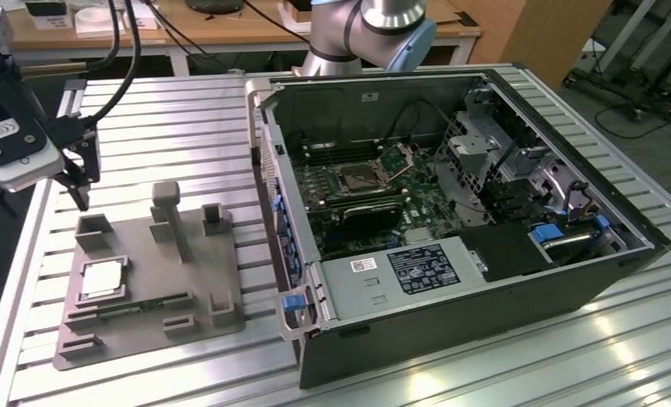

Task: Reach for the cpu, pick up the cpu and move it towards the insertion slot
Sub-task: 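Reach for the cpu, then pick up the cpu and move it towards the insertion slot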

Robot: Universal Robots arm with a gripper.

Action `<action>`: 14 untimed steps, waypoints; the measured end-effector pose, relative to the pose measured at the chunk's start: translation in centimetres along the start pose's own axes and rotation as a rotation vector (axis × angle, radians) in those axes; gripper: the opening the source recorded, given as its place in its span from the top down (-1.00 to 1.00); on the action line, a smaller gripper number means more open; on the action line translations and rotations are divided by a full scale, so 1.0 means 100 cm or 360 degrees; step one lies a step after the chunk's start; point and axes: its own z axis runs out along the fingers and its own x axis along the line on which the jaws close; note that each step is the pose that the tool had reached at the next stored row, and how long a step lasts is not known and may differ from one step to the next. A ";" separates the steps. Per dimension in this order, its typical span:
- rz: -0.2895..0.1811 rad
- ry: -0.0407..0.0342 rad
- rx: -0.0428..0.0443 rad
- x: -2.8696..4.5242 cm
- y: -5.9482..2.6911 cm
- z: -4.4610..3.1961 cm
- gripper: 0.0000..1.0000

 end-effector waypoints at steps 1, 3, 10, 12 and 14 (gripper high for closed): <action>0.0000 0.0000 0.0000 0.0001 -0.0001 0.0008 -0.29; 0.0000 0.0000 0.0000 0.0001 -0.0002 0.0012 -0.29; 0.0000 0.0000 0.0000 0.0002 -0.0002 0.0017 -0.29; 0.0000 0.0000 0.0000 0.0002 -0.0002 0.0020 -0.29; 0.0000 0.0000 0.0000 0.0002 -0.0003 0.0031 -0.29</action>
